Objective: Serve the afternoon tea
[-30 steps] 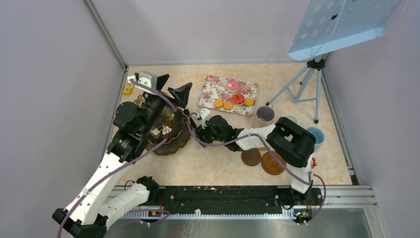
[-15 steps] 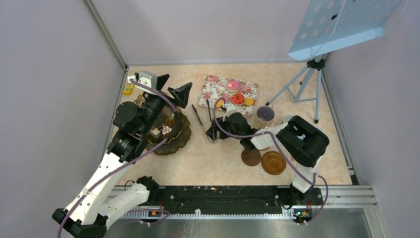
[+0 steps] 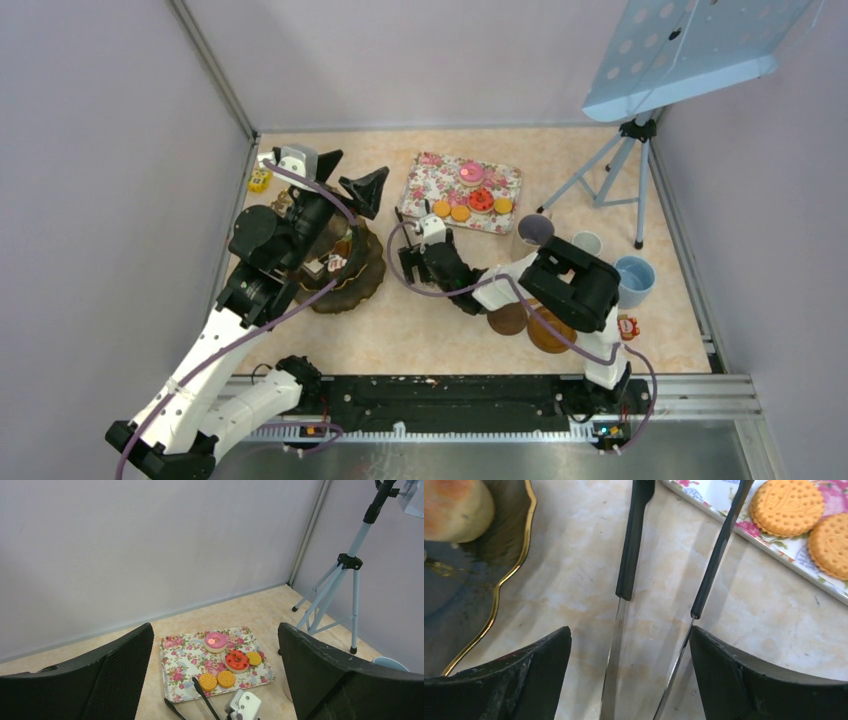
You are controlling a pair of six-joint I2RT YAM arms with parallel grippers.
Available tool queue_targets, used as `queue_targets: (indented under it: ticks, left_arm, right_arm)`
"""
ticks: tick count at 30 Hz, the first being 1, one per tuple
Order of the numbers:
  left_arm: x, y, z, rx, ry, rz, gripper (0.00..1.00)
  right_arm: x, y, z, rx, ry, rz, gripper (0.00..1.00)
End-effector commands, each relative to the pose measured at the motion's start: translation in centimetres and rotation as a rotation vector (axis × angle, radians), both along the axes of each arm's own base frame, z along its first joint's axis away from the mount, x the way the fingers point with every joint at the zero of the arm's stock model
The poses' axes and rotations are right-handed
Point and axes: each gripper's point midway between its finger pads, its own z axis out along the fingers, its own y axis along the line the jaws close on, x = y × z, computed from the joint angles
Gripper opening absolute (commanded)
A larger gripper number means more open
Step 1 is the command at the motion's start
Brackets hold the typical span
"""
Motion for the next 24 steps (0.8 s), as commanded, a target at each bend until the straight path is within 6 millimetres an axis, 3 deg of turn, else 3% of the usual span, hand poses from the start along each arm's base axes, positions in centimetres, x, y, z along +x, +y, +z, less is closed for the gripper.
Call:
queue_targets:
  ticks: [1,10,14,17,24]
  left_arm:
    - [-0.3,-0.2,0.9,-0.03,-0.032,-0.016,0.99]
    - [-0.3,-0.3,0.9,-0.029,-0.03,-0.018,0.99]
    - [-0.2,-0.3,0.8,-0.027,-0.029,-0.015,0.99]
    - [-0.2,-0.3,0.8,-0.027,-0.028,-0.015,0.99]
    - [-0.2,-0.3,0.8,-0.027,-0.029,-0.014,0.99]
  right_arm:
    - [2.5,-2.7,-1.1,-0.177,-0.124,-0.219,0.85]
    - [2.1,-3.9,-2.4,-0.234,-0.142,-0.217,0.65]
    - [1.7,-3.6,-1.9,-0.205,-0.136,-0.187,0.57]
    - [1.2,-3.6,-0.9,-0.171,-0.139,-0.168,0.52]
    - [-0.2,-3.3,4.0,-0.078,-0.166,-0.082,0.39]
